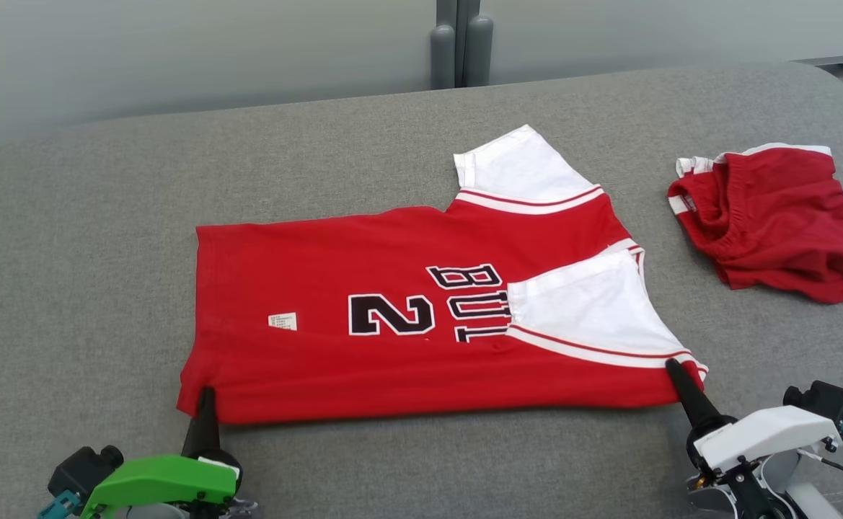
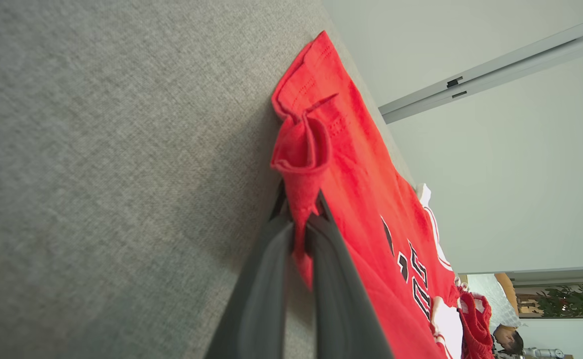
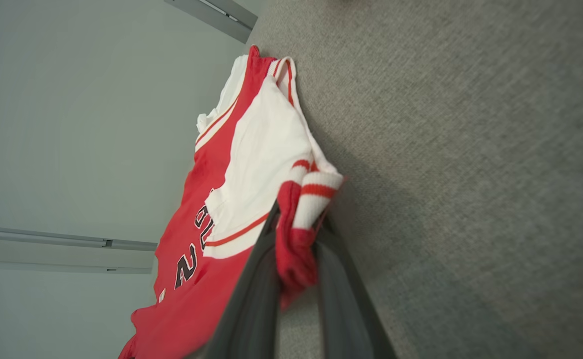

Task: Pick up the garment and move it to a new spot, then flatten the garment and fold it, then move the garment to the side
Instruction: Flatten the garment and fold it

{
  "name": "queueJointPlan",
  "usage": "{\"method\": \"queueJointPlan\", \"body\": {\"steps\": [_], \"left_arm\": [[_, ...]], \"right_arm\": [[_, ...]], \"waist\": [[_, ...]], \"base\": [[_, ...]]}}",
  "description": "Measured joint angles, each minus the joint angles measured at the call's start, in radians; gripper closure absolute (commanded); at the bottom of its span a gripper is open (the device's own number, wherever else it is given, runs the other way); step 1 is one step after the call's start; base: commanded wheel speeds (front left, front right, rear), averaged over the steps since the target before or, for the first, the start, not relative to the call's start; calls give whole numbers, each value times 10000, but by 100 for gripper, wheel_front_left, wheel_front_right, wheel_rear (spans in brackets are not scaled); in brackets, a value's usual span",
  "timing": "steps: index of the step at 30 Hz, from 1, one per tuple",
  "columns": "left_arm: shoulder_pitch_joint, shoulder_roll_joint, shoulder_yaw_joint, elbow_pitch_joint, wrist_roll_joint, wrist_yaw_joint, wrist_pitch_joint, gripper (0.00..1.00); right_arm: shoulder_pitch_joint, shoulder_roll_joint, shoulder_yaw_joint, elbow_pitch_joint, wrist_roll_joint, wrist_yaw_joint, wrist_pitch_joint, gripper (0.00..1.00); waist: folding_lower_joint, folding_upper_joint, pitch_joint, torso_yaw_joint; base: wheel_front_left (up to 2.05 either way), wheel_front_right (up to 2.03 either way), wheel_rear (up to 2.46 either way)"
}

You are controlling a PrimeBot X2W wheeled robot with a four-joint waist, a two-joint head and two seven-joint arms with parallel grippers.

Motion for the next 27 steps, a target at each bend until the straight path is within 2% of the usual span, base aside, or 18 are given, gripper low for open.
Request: {"method": "queueJointPlan", "body": {"steps": [15,16,17,18,19,20,21,27], "left_arm": [[1115,198,-267,-993,265,690,107,100],[1153,198,-309,-1053,267,692,109,100],[1176,213,-376,-1080,320,777,115,100],[1204,251,-451,-1093,428,821,117,94],[1227,291,-479,-1108,481,869,119,63],[1242,341,-483,-1135,485,872,119,31],[1256,405,-481,-1164,533,911,117,0],[1453,869,-313,-1423,1007,1047,102,0]], "right_arm": [[1019,-320,48,-612,159,-12,439,100],[1020,-322,65,-629,157,-21,470,90],[1023,-330,96,-631,136,-79,476,69],[1026,-343,111,-633,109,-121,476,53],[1033,-366,119,-635,105,-125,477,20],[1048,-387,123,-639,105,-198,481,0],[1088,-424,127,-644,100,-207,481,0],[1466,-993,21,-663,-132,-552,479,0]], "waist": [[0,0,-169,-22],[0,0,-174,-23],[0,0,-178,-25],[0,0,-182,-29],[0,0,-187,-35],[0,0,-191,-41],[0,0,-194,-48],[0,0,-191,-98]], "base": [[0,0,0],[0,0,0],[0,0,0],[0,0,0],[0,0,0],[0,0,0],[0,0,0],[0,0,0]]}}
